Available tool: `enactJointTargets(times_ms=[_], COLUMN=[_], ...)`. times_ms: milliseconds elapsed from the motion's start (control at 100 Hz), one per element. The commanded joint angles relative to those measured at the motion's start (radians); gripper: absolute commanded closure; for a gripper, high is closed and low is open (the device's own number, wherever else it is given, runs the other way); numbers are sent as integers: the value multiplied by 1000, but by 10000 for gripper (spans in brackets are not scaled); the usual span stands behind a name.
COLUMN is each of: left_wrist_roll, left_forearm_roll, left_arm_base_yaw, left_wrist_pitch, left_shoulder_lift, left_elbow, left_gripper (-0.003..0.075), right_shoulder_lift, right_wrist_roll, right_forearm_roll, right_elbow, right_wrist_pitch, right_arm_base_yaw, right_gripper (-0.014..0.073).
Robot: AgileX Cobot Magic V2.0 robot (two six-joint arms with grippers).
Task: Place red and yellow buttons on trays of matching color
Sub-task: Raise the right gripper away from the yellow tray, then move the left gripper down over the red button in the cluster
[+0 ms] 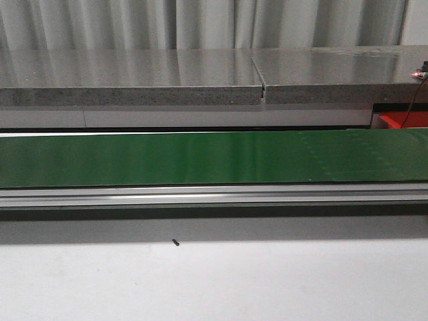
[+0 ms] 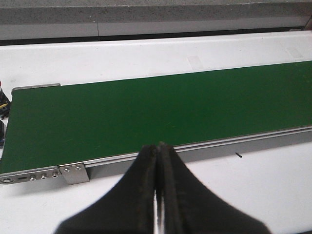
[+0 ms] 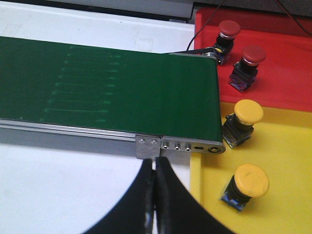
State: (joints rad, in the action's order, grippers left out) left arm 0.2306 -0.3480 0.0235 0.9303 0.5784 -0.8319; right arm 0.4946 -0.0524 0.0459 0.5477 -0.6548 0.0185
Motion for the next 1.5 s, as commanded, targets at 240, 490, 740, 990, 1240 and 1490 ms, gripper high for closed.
enactJointTargets(times_ms=[240,490,740,990,1240,1490], left_wrist_roll=[-3,-3,-24,-110,-110,-98], left_forearm_roll=[-29,-29,-4,65,49,49], left_arm_base_yaw=[-7,-7,-5,95,284,396], left_wrist_pitch=[-89,-140,-230,-274,-313,-336], left_shoulder_lift=[2,2,56,179,340,480], left_elbow=[-26,-26,-26,-26,-36,-100], left_gripper=[741,741,741,741,733,337], right_shoulder_lift=[1,1,1,1,1,1], right_wrist_roll=[-10,-10,-10,-10,-10,-10], right_forearm_roll=[-4,-4,-4,-4,-4,-4], right_elbow=[26,26,26,26,26,26], right_wrist_pitch=[68,68,68,68,68,68], right_arm_base_yaw=[-2,-2,-2,-2,-2,-2], right_gripper=[660,660,660,660,660,660])
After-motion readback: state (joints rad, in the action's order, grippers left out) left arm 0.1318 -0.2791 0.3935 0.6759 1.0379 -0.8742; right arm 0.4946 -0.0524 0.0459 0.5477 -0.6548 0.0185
